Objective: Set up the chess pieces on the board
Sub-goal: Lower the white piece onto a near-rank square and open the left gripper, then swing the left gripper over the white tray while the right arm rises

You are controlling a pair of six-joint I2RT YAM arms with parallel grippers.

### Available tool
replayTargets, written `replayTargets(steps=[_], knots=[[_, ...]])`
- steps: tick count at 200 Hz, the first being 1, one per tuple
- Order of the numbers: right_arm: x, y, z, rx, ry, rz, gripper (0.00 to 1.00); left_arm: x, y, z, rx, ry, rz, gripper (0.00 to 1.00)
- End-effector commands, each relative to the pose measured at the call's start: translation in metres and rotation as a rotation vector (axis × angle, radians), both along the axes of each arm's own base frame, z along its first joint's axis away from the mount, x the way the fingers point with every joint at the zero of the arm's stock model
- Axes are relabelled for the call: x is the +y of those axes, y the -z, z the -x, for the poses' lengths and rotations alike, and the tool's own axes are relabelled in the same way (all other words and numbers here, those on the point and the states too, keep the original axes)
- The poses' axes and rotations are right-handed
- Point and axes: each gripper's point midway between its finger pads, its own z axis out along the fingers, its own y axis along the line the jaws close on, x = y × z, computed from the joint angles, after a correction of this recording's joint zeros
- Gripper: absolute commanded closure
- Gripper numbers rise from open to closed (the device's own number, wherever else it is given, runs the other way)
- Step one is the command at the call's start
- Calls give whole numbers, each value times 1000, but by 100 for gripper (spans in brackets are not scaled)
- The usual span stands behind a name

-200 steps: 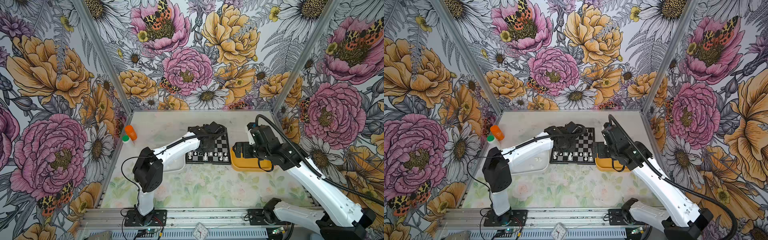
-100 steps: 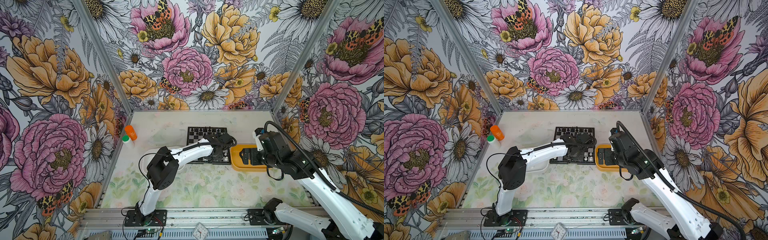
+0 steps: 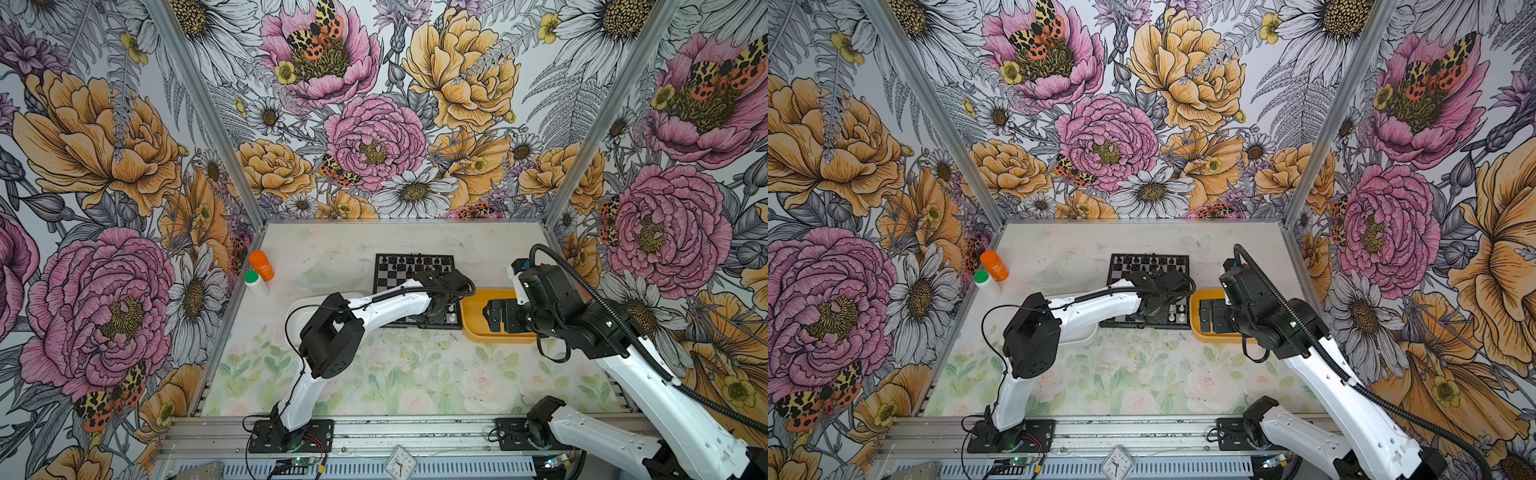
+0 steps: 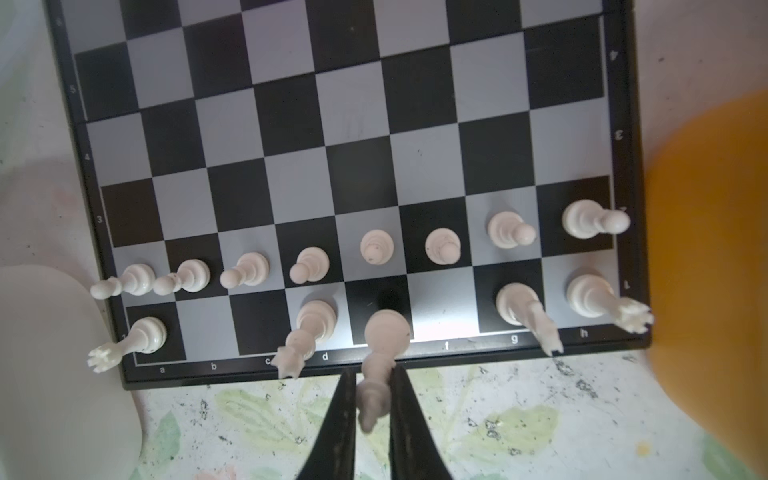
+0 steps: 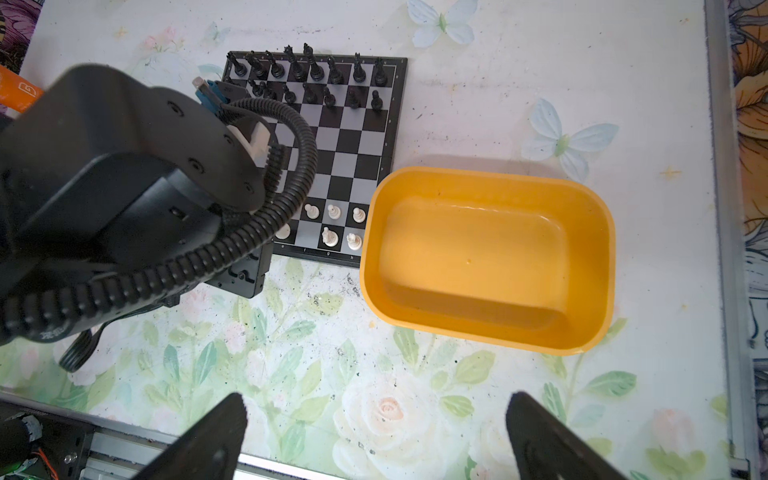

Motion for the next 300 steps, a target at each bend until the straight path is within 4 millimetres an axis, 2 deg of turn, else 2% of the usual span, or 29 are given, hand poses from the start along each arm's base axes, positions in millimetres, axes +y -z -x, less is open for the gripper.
replayTargets(steps=[1,53,97,138,169,195,210,229,239,242,254,272,300], knots=[[-5,-8,-1,-28,5,11,0,-1,3,-2,-19,-11,-24,92],[-6,-8,1,-28,13,6,0,2,9,-4,-13,-13,-37,91],[-6,-8,0,-28,11,6,0,1,8,-4,-17,-9,-39,71],[-6,-7,-1,-25,11,12,0,3,0,-9,-36,-20,-30,64],[-5,-8,-4,-28,7,20,0,0,-26,-16,-80,-24,14,62],[-2,-11,-9,-34,-3,24,0,0,-66,-24,-138,-38,86,61],[1,-14,-14,-41,-7,23,0,6,-94,-30,-175,-63,140,56],[7,-18,-22,-51,-22,21,0,25,-132,-36,-233,-110,201,51],[10,-19,-26,-54,-32,21,0,41,-146,-41,-258,-147,216,51],[11,-20,-28,-57,-35,20,0,50,-160,-40,-279,-161,240,51],[17,-22,-34,-59,-49,17,0,75,-174,-42,-298,-210,258,50],[27,-23,-44,-63,-70,4,0,119,-177,-43,-307,-295,246,50],[44,-23,-60,-60,-98,-24,0,181,-152,-30,-256,-427,217,53]])
